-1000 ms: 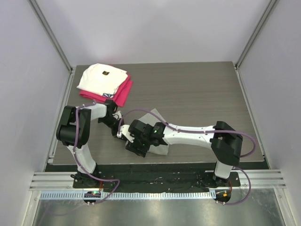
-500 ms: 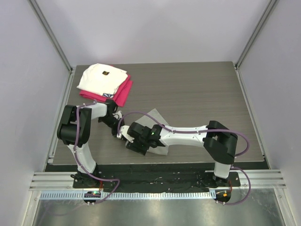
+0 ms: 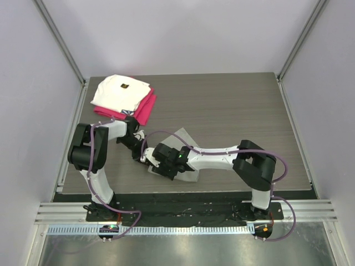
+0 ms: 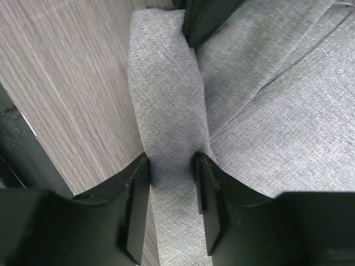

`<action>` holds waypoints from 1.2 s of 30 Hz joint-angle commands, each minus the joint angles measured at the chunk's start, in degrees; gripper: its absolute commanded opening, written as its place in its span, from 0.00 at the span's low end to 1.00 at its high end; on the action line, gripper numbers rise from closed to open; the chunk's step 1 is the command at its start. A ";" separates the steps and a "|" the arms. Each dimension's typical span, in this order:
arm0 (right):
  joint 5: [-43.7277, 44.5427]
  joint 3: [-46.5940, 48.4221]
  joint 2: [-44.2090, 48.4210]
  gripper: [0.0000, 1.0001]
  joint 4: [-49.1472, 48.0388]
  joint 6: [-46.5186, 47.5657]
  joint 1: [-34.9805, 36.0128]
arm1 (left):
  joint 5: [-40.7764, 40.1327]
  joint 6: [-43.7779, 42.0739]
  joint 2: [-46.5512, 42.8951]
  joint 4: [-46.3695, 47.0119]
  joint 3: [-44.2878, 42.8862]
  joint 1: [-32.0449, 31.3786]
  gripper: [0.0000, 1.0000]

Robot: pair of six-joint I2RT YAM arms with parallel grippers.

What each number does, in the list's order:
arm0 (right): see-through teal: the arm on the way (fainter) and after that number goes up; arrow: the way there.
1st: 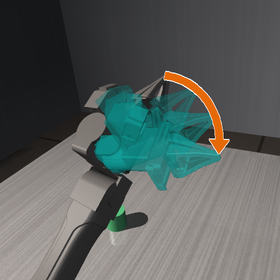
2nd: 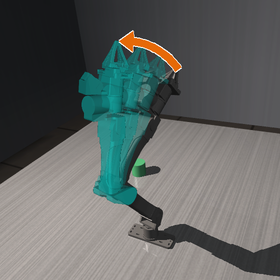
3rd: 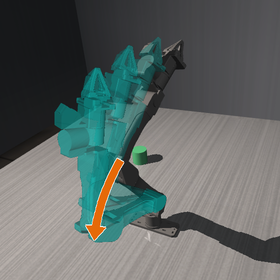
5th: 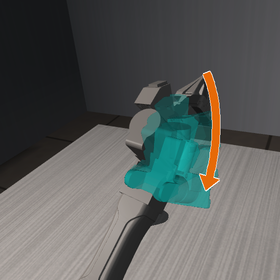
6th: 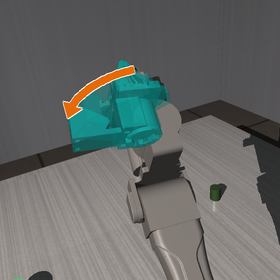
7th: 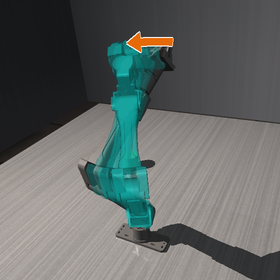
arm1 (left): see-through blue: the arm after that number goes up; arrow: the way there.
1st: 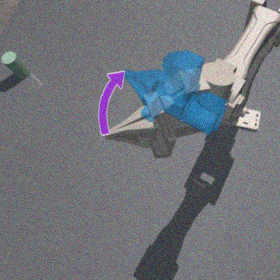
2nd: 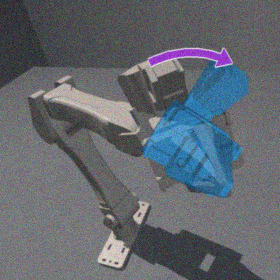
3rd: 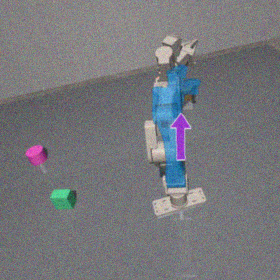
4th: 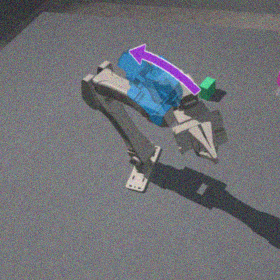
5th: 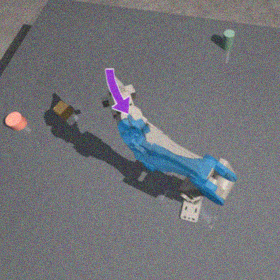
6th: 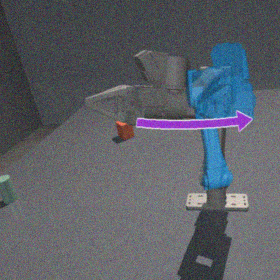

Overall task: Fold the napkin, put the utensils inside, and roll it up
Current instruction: Roll the napkin with the utensil

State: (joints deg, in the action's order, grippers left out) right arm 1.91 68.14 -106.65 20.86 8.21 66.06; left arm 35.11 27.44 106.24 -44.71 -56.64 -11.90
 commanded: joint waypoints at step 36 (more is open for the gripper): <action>-59.31 9.11 -23.34 0.19 11.31 -3.72 -25.19 | 6.11 6.31 -9.92 14.91 13.84 1.27 0.57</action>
State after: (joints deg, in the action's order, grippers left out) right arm -65.10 76.60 -127.17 30.33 2.61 41.95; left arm 41.08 32.45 93.73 -34.00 -42.89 -9.23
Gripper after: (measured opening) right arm 0.253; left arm 0.612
